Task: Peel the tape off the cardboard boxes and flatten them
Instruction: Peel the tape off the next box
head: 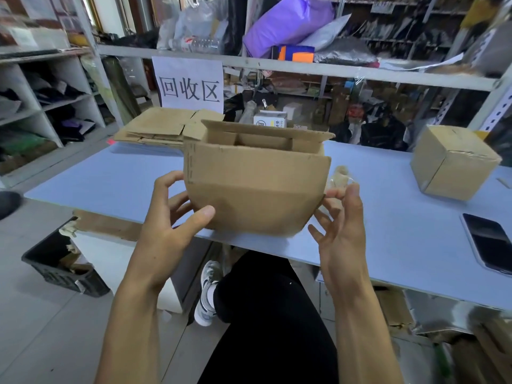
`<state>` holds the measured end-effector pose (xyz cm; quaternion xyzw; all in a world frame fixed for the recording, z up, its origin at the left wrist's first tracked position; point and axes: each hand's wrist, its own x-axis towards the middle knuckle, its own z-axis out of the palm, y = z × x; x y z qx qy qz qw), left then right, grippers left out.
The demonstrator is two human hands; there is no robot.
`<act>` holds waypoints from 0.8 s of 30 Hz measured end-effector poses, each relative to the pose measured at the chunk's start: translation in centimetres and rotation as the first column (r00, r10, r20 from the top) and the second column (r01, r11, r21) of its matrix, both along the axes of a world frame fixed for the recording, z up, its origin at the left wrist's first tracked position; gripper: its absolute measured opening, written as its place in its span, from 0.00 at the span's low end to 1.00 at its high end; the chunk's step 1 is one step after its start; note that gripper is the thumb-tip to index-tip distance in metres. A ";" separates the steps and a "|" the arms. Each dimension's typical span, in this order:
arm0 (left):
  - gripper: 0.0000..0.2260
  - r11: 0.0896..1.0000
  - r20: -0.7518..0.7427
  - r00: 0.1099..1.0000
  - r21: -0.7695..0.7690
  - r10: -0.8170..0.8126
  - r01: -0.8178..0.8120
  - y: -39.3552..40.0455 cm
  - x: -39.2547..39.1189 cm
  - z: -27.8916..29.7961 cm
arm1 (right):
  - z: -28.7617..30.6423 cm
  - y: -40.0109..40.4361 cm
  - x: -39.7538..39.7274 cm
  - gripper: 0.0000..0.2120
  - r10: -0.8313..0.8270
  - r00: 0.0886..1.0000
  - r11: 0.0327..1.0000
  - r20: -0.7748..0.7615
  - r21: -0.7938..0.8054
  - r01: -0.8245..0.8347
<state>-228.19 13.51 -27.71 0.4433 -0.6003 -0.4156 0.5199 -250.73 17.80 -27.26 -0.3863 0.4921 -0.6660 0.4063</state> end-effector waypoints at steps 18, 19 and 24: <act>0.13 0.918 0.084 0.920 0.080 0.383 -0.390 -0.3 -3.2 0.6 | 0.0 -0.9 0.8 0.20 0.055 0.997 0.998 0.048 -0.021 -0.054; 0.10 0.911 0.135 0.909 0.068 0.395 -0.407 -0.3 -3.3 0.7 | 0.0 -1.0 0.9 0.23 0.048 0.999 0.999 0.019 -0.023 -0.047; 0.16 0.855 0.344 0.818 0.077 0.461 -0.514 -0.6 -3.9 0.3 | 0.0 -1.3 1.4 0.33 0.062 0.982 0.994 -0.178 -0.083 -0.078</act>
